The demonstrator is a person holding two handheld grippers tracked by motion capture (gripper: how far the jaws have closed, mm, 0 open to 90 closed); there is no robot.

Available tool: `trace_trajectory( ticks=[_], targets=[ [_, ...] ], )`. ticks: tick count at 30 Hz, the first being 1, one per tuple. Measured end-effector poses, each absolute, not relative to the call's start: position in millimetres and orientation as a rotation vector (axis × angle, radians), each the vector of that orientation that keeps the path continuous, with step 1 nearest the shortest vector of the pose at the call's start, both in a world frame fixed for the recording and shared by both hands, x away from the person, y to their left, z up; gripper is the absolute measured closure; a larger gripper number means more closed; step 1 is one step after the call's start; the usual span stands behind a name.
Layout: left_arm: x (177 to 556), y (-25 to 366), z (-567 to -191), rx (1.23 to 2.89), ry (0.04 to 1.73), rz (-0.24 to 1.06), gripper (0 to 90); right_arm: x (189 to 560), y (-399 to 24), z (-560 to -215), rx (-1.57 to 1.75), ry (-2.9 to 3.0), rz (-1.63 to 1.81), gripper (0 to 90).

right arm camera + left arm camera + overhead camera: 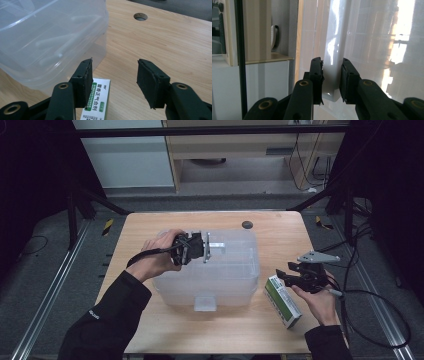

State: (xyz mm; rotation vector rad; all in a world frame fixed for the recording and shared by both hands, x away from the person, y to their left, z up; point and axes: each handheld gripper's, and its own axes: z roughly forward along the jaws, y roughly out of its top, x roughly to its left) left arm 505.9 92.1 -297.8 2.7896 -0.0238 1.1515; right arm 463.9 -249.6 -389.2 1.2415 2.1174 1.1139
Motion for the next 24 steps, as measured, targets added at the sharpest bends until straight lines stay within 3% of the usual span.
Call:
trace_trajectory(
  ticks=[24],
  targets=[
    [512.0, 92.7, -294.3, 2.781, -0.011, 1.132, 73.6, 458.9, -240.6, -381.6, 1.181, 2.188, 1.184, 68.5]
  ],
)
